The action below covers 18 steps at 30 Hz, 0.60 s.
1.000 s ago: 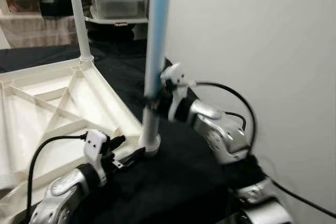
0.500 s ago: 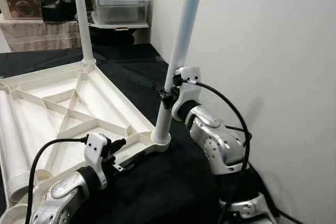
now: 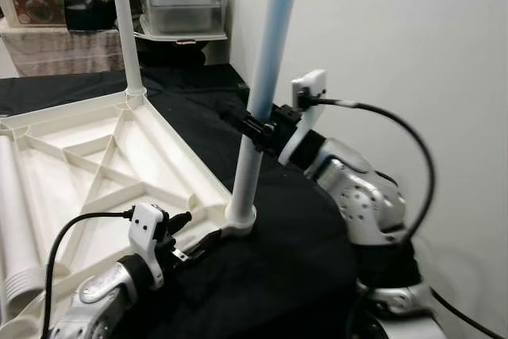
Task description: Building children table
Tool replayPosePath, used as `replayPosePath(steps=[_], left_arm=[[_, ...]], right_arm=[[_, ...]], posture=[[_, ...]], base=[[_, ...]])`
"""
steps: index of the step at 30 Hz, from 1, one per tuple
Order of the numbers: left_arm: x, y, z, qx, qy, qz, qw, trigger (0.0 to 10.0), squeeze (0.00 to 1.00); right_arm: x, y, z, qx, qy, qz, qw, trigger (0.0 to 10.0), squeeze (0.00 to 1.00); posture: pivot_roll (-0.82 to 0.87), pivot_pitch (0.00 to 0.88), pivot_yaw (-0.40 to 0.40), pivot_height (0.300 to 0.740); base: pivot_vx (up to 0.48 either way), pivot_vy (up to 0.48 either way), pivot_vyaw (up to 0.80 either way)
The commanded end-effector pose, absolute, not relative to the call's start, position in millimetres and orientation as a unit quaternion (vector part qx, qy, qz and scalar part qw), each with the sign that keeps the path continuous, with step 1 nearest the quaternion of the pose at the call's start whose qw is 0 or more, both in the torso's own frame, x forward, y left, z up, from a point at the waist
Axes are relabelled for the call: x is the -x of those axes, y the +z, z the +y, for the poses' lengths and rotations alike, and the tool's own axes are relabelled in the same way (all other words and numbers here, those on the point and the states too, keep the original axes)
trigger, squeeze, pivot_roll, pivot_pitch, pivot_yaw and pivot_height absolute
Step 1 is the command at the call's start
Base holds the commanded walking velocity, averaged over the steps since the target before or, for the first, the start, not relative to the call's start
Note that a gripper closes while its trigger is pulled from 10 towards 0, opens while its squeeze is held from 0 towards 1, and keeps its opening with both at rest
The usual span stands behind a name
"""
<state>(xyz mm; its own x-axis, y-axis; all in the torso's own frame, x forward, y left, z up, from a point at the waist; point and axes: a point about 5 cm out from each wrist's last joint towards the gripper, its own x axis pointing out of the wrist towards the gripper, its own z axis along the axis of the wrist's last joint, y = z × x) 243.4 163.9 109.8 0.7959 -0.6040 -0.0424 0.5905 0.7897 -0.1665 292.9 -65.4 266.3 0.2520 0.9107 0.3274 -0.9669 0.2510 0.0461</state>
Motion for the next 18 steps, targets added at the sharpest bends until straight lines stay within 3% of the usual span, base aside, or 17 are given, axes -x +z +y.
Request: replayPosePath(steps=[1,2,4,5,6,11,12,13,14,15,16,17,18], left_arm=[[-242.0,109.3,161.0,0.075,-0.322,0.049,0.943,10.0,0.00],[-242.0,109.3,161.0,0.075,-0.322,0.049,0.943,10.0,0.00],[-241.4,109.2,164.5,0.073,-0.318,0.051,0.944,10.0,0.00],[-241.4,109.2,164.5,0.073,-0.318,0.051,0.944,10.0,0.00],[-240.6,108.9,168.5,0.071,-0.312,0.053,0.946,10.0,0.00],[-235.9,108.1,182.9,0.069,-0.289,0.056,0.953,10.0,0.00],[-234.2,107.9,187.3,0.069,-0.281,0.056,0.956,10.0,0.00],[-232.7,108.3,190.7,0.070,-0.275,0.055,0.957,10.0,0.00],[-231.4,108.5,193.4,0.070,-0.270,0.055,0.959,10.0,0.00],[-231.4,108.5,193.4,0.070,-0.270,0.055,0.959,10.0,0.00],[-230.7,108.6,194.7,0.069,-0.267,0.055,0.959,10.0,0.00],[-230.2,108.6,195.5,0.069,-0.266,0.056,0.960,10.0,0.00],[-230.1,108.5,195.3,0.068,-0.266,0.056,0.960,10.0,0.00]], right_arm=[[-277.8,267.0,-58.1,-0.119,0.667,-0.124,0.725,10.0,0.00],[-277.8,267.0,-58.1,-0.119,0.667,-0.124,0.725,10.0,0.00],[-263.6,264.3,-60.8,-0.108,0.717,-0.126,0.677,10.0,0.00],[-263.6,264.3,-60.8,-0.108,0.717,-0.126,0.677,10.0,0.00],[-256.9,262.7,-62.1,-0.099,0.737,-0.126,0.657,10.0,0.00],[-253.1,257.9,-65.1,-0.089,0.747,-0.119,0.648,10.0,0.00],[-253.7,256.4,-66.1,-0.088,0.745,-0.116,0.651,6.9,0.00],[-254.9,254.7,-67.7,-0.086,0.742,-0.113,0.655,6.9,0.00],[-264.1,250.8,-65.5,-0.086,0.714,-0.097,0.688,0.0,0.00],[-264.1,250.8,-65.5,-0.086,0.714,-0.097,0.688,0.0,0.00],[-277.7,245.0,-60.9,-0.073,0.660,-0.080,0.744,0.0,0.00],[-286.9,240.8,-58.0,-0.061,0.619,-0.068,0.780,0.0,0.00],[-303.8,231.9,-55.1,-0.049,0.541,-0.029,0.839,0.0,0.00]], posture=[[0.07,0.000,-0.150,0.740],[0.07,0.000,-0.150,0.740],[0.07,0.000,-0.153,0.740],[0.07,0.000,-0.153,0.740],[0.07,0.000,-0.153,0.740],[0.07,0.000,-0.157,0.740],[0.07,0.000,-0.157,0.740],[0.08,0.000,-0.159,0.740],[0.08,0.000,-0.159,0.740],[0.08,0.000,-0.159,0.740],[0.08,0.000,-0.162,0.740],[0.08,0.000,-0.162,0.740],[0.08,0.000,-0.159,0.740]], base=[[0.000,0.000,0.00],[0.000,0.000,0.00],[0.000,0.000,0.00],[0.000,0.000,0.00],[0.000,0.000,0.00],[0.000,0.000,0.00],[0.000,0.000,0.00],[0.000,0.000,0.00],[0.000,0.000,0.00],[0.000,0.000,0.00],[0.000,0.000,0.00],[0.000,0.000,0.00],[0.000,0.000,0.00]])
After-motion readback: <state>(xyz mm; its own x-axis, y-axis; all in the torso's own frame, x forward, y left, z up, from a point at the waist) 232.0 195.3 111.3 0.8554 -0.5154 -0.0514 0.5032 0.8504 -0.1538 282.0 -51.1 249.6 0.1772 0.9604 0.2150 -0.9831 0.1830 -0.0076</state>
